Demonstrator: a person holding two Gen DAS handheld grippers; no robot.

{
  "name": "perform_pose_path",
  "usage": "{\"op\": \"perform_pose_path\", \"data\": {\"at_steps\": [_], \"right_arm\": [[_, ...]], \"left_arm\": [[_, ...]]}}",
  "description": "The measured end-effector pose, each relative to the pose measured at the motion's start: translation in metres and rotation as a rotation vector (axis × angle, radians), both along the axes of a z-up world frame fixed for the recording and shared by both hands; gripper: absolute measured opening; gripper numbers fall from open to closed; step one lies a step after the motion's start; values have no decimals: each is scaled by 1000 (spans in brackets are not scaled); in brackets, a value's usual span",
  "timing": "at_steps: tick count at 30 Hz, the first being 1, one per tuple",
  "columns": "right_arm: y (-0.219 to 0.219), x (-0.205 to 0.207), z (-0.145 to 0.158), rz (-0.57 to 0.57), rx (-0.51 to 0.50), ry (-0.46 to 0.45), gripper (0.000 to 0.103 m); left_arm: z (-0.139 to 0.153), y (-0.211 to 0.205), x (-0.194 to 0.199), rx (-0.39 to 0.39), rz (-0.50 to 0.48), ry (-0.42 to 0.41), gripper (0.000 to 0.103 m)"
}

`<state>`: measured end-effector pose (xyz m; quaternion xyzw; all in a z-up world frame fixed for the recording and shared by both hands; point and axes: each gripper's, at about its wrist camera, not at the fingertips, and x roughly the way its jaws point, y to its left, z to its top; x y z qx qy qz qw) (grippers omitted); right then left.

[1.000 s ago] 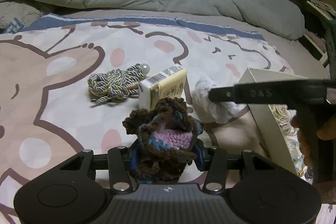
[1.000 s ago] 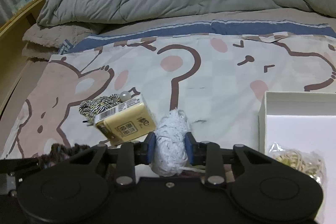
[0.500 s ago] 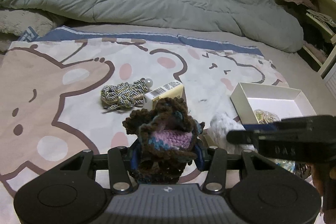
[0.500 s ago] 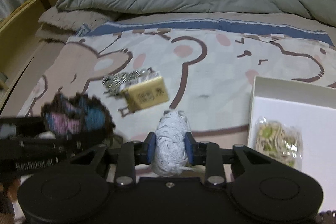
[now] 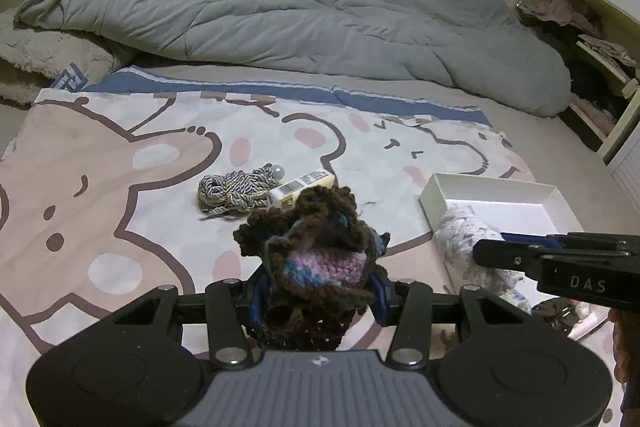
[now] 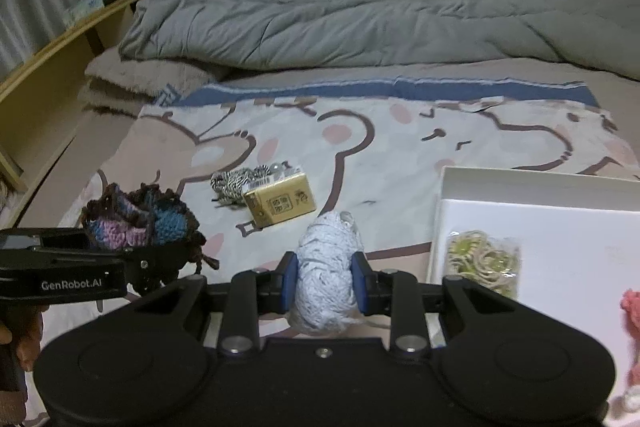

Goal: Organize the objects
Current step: 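Carry the scrunchie and lace bundle over the white tray with both tools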

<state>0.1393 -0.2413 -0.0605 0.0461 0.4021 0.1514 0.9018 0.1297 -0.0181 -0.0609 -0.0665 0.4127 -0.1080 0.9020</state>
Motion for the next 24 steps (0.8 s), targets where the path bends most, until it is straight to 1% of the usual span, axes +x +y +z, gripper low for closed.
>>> {"op": "perform_pose_path", "data": {"at_steps": [6, 13, 19, 24], "right_arm": [[-13, -18, 17, -33, -4, -34, 30], [-33, -42, 39, -82, -16, -78, 30], [-57, -63, 60, -137, -5, -126, 30], [-78, -78, 70, -185, 17, -158, 30]], "left_arm": [[10, -9, -10, -9, -7, -9, 49], [25, -21, -19, -45, -25, -20, 49], [43, -36, -24, -65, -63, -53, 49], [54, -54, -26, -89, -105, -83, 49]]}}
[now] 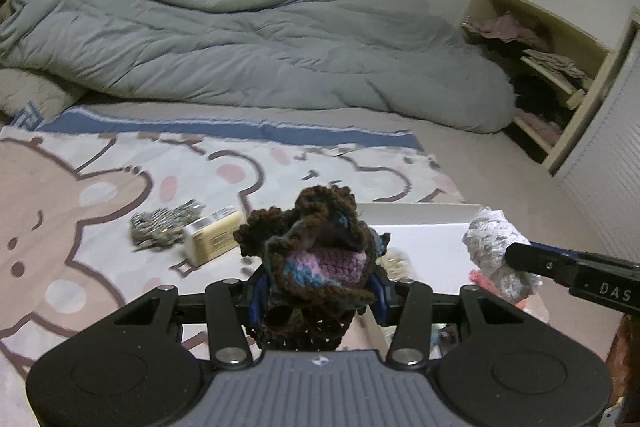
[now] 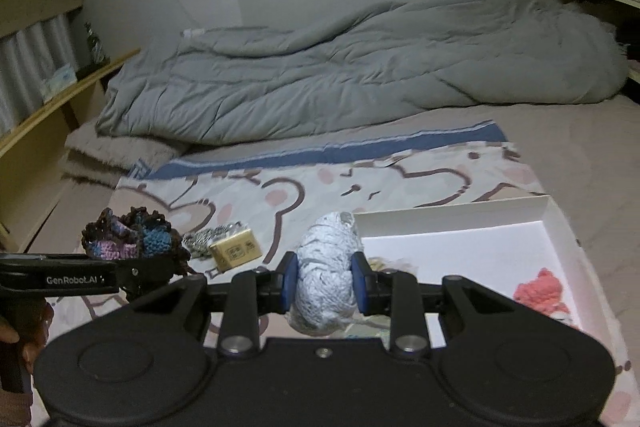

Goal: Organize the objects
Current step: 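Carry the scrunchie and lace bundle over the white tray with both tools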

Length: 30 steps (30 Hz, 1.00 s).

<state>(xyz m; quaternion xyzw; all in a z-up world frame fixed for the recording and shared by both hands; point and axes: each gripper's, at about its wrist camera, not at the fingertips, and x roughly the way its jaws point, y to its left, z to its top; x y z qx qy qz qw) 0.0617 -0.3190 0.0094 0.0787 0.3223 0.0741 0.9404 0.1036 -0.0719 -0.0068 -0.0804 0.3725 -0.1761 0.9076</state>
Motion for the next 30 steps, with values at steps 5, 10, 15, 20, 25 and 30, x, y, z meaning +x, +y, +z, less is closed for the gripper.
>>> {"op": "perform_pose_path", "data": {"at_steps": [5, 10, 15, 20, 25, 30], "right_arm": [[-21, -7, 1, -47, 29, -32, 30], [-47, -2, -3, -107, 43, -42, 30], [-75, 6, -13, -182, 46, -50, 30], [-94, 16, -26, -212, 34, -41, 30], [-110, 25, -38, -235, 20, -28, 30], [-120, 35, -53, -248, -12, 8, 30]], "left_arm": [[9, -25, 2, -16, -59, -24, 49], [16, -54, 11, -27, -117, -44, 49], [16, -87, 30, -43, -164, -35, 49], [6, -123, 48, -68, -226, -15, 49], [-16, -158, 64, -67, -277, 16, 49], [-46, -179, 75, -85, -311, 56, 49]]}}
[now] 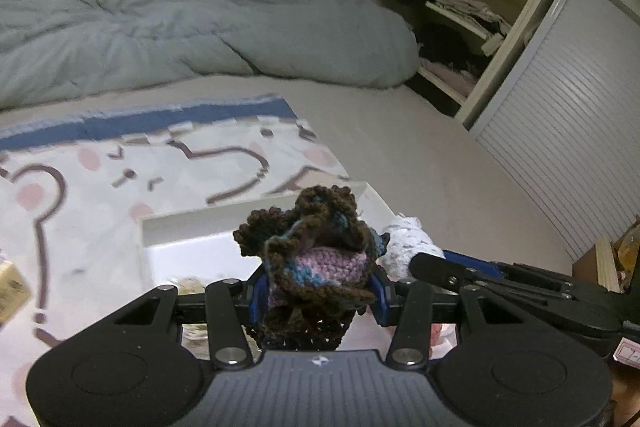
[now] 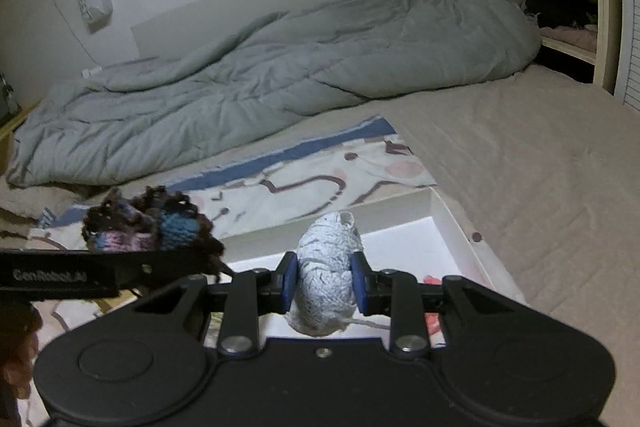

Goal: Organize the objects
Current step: 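Carry the scrunchie and lace bundle over the white tray with both tools, then lower the scrunchie and lace bundle into the tray and open both tools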

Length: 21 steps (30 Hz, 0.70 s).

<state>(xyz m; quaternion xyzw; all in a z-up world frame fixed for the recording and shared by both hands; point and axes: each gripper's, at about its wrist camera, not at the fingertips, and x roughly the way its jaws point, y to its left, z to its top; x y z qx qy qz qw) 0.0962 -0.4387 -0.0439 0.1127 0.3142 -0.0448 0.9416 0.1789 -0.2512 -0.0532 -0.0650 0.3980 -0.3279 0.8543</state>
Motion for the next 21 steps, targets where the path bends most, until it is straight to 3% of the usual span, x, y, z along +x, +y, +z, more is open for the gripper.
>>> {"op": "perform_pose_path", "data": {"at_steps": [6, 9, 10, 11, 15, 17, 21], "right_arm": [[0, 11, -16, 11, -36, 52, 30], [-1, 14, -22, 27, -44, 70, 30], [-2, 15, -24, 32, -46, 78, 29], [-4, 15, -28, 31, -55, 90, 29], [-13, 14, -38, 8, -46, 133, 35], [-16, 13, -43, -10, -49, 158, 45], [-17, 9, -45, -5, -56, 171, 45]], "left_arm": [[-34, -13, 7, -39, -17, 40, 49], [-51, -17, 10, -57, 12, 75, 61], [-56, -19, 11, -35, 29, 85, 73], [-61, -20, 12, -12, 39, 88, 77], [-69, -19, 12, 41, 35, 81, 77], [-68, -18, 9, 54, 28, 70, 76], [-63, -18, 5, 77, 9, 50, 76]]}}
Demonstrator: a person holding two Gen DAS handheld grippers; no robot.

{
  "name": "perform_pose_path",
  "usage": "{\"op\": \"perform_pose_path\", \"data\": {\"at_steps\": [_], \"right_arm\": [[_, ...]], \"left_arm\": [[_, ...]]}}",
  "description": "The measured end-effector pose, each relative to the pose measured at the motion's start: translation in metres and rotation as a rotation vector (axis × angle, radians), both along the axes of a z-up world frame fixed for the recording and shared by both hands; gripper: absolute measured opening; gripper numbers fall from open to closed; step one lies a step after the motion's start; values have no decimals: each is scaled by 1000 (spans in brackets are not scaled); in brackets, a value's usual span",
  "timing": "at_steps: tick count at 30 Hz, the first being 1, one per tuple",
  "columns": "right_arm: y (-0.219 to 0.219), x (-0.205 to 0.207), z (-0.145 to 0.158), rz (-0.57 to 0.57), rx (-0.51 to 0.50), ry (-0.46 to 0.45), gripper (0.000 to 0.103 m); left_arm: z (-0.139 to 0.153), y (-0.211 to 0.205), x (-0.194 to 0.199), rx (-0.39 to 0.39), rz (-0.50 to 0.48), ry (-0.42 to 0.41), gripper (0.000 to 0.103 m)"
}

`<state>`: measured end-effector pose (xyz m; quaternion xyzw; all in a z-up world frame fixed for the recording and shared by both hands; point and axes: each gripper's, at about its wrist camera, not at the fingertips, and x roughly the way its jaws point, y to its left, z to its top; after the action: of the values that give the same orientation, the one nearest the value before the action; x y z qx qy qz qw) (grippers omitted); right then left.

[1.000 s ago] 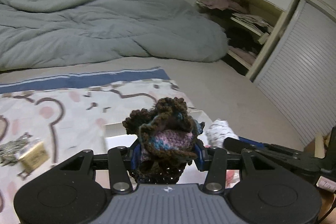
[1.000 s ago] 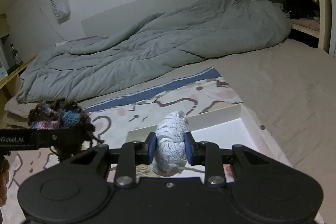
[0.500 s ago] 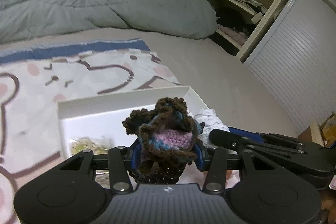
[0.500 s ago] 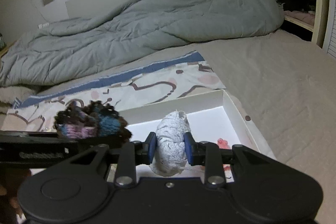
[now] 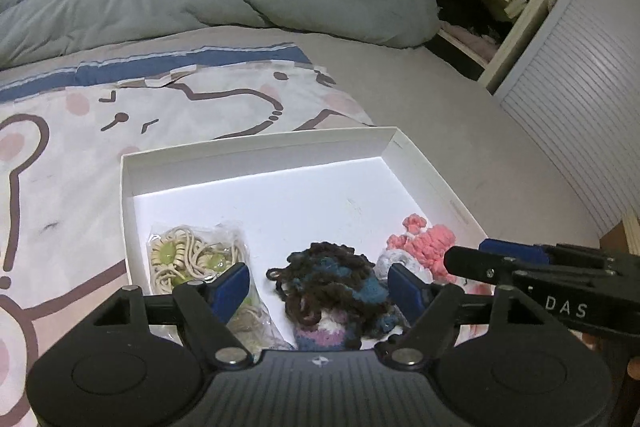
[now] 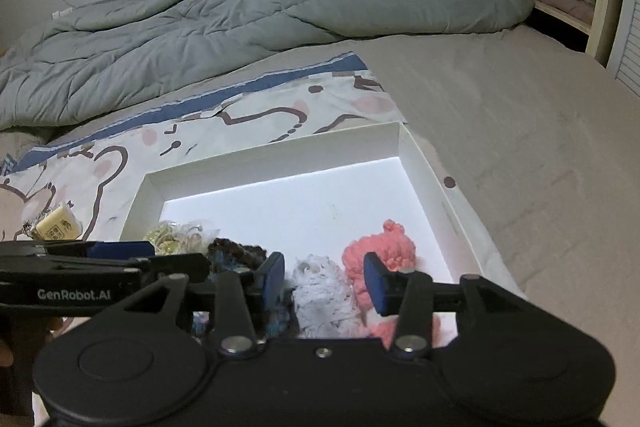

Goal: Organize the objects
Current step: 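Lower the scrunchie and lace bundle into the tray and open both tools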

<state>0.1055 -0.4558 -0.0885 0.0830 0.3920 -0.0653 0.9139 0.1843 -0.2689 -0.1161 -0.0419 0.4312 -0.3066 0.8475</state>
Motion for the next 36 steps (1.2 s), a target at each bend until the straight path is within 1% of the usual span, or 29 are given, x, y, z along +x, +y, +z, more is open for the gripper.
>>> {"op": "perform_pose_path", "data": {"at_steps": [10, 16, 23, 26, 28, 33, 36], "right_arm": [[4, -6, 11, 14, 17, -23, 45], [6, -12, 21, 4, 43, -39, 45], [17, -22, 34, 27, 51, -67, 45], [20, -26, 39, 34, 52, -76, 47], [22, -28, 42, 36, 51, -85, 51], [26, -34, 49, 37, 46, -99, 54], [29, -38, 51, 39, 43, -100, 59]], "left_arm": [[14, 5, -10, 23, -4, -15, 76], [27, 16, -16, 17, 13, -17, 76], [45, 32, -24, 23, 40, -40, 76], [51, 41, -28, 30, 54, -48, 76], [55, 46, -31, 38, 63, -56, 76], [63, 60, -38, 57, 82, -71, 76], [68, 67, -43, 63, 96, -79, 76]]}}
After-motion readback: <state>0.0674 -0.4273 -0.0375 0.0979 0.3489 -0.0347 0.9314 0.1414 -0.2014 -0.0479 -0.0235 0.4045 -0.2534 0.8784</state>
